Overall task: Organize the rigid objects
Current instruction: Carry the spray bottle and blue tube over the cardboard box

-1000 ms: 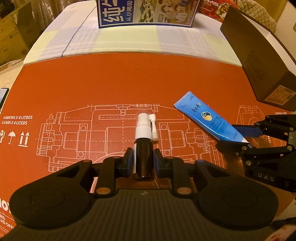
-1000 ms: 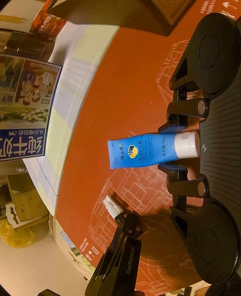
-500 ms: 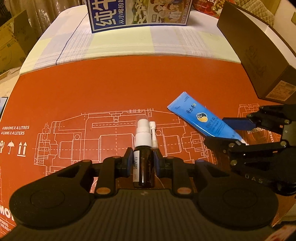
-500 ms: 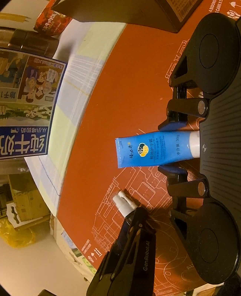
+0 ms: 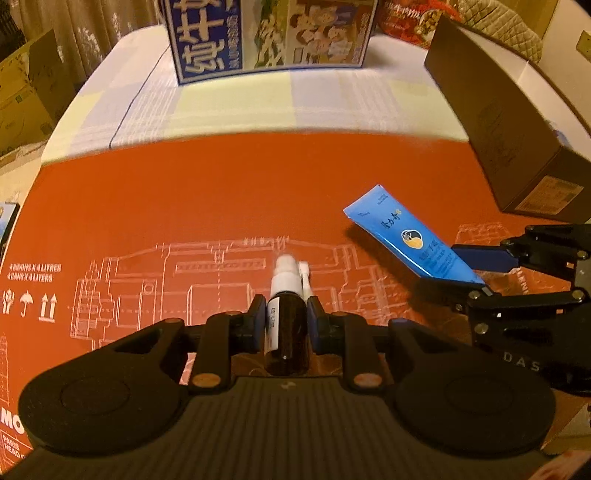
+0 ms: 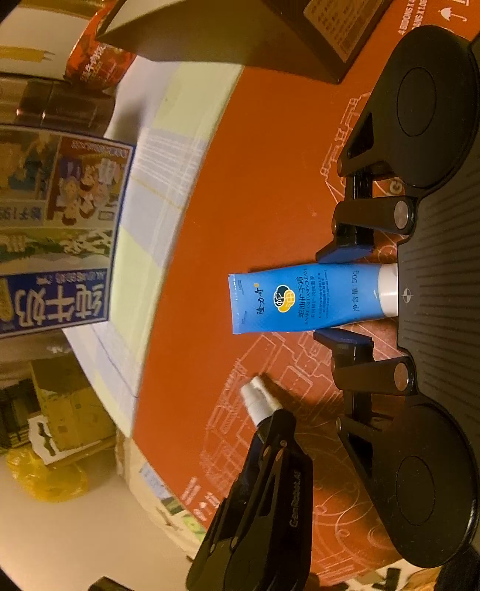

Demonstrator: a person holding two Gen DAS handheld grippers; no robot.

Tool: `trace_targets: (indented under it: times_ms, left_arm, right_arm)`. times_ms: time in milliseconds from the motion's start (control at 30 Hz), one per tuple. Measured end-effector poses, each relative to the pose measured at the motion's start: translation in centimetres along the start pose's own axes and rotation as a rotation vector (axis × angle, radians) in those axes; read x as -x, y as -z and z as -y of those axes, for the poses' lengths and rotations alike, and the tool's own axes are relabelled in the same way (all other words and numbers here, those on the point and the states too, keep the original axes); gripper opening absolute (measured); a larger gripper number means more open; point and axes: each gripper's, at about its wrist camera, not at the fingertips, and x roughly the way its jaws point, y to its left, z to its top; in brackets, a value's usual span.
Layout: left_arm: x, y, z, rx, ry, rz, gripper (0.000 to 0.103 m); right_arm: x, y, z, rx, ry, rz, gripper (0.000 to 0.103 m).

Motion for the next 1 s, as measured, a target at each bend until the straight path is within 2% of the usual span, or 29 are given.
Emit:
trace_targets:
  times_ms: [533,1000]
  left_arm:
    - [5.4,-3.5,5.4,-0.076,0.079,0.162,0.019]
    - [8.8,-9.4,12.3,-0.153,0.194,0.313,0.019]
  right_arm:
    - [8.0,-1.2,4.0,-0.142,0.001,0.151,0.034]
    - [14.5,-2.5,10.6,-0.265,0.095,0.256,0.034]
